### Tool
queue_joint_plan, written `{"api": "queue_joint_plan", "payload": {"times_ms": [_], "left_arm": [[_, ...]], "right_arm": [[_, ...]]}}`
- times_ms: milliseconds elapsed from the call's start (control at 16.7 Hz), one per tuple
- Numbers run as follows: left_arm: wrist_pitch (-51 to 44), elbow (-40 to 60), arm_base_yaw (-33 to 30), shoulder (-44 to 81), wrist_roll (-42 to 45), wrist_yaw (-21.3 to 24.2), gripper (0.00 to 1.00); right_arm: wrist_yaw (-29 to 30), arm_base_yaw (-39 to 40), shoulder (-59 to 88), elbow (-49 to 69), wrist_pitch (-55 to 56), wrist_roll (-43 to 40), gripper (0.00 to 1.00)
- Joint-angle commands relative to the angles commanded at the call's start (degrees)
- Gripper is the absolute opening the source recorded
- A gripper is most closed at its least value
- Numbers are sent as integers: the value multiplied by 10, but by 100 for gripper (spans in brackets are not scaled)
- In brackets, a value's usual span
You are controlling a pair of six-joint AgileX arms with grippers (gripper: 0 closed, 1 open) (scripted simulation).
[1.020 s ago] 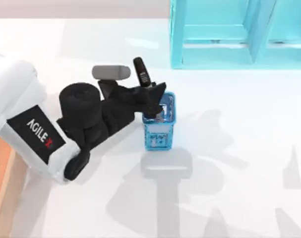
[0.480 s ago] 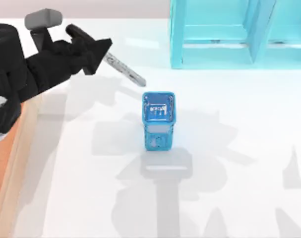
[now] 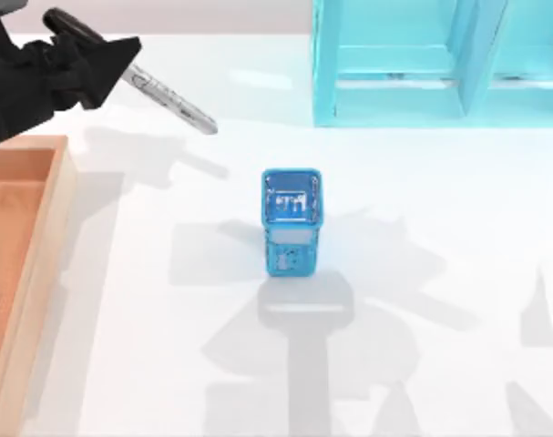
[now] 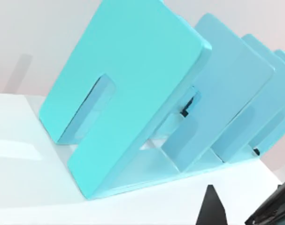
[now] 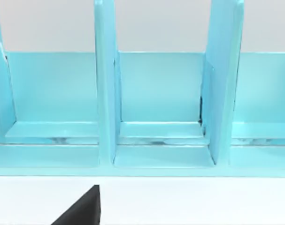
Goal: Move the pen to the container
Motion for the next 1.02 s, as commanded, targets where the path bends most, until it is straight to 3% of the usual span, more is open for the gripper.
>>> {"api": "queue_joint_plan", "payload": {"times_ms": [240,480,720,1020], "left_arm": [[-3,2,-2,2,6,0,0],[-71,44,17,0,83,7,0],[-217,115,62,9,238,12,0],[-477,217,141,38,503,14,0]], "right_arm": [[0,0,0,0,0,0,100],[0,0,0,0,0,0,100],[0,0,0,0,0,0,100],[0,0,0,0,0,0,100]]}}
